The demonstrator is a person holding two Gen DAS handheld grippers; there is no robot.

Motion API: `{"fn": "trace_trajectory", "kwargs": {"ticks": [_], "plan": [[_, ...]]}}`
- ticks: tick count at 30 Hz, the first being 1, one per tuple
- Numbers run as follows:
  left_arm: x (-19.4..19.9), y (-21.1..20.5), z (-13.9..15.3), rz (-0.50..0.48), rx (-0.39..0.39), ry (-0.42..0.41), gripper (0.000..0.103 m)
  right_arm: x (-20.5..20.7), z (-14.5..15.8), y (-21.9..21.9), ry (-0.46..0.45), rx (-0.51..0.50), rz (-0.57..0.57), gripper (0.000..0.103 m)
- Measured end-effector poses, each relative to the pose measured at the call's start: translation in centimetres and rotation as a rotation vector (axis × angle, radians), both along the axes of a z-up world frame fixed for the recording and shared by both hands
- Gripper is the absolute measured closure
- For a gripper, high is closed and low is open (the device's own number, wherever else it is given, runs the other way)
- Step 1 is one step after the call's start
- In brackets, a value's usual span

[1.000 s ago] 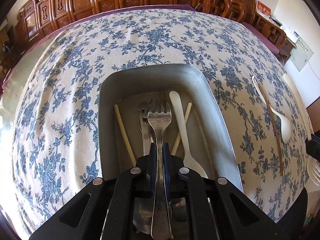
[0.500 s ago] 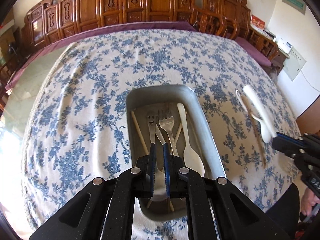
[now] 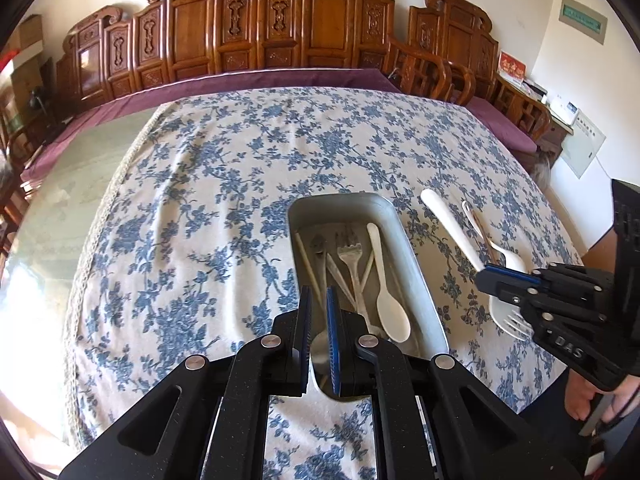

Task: Organize utensils
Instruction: 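Lower the white plastic fork into the tray and open the right gripper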

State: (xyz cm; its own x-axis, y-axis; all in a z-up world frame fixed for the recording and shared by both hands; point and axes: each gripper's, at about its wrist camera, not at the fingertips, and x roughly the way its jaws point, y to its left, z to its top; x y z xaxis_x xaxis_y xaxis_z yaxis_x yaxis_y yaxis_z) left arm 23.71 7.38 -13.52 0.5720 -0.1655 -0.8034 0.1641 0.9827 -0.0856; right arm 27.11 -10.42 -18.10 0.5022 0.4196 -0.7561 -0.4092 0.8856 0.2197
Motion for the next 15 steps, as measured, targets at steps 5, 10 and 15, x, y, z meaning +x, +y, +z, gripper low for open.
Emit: {"fn": "trace_trajectory", "kwargs": {"ticks": [5, 10, 15], "plan": [[-0.5, 1.2, 0.4, 0.017, 0.004, -0.010, 0.097, 1.1, -0.4, 1.5, 0.021, 0.009, 0.009, 0.096], [-0.7, 2.5, 0.5, 0.039, 0.003, -0.012, 0.095, 2.5, -1.4, 3.2, 0.048, 0.004, 0.016, 0.096], [-1.0, 3.5, 0.4, 0.055, 0.005, -0.009, 0.095, 3.8, -2.8, 4.6, 0.089, 0.005, 0.009, 0.096]]}}
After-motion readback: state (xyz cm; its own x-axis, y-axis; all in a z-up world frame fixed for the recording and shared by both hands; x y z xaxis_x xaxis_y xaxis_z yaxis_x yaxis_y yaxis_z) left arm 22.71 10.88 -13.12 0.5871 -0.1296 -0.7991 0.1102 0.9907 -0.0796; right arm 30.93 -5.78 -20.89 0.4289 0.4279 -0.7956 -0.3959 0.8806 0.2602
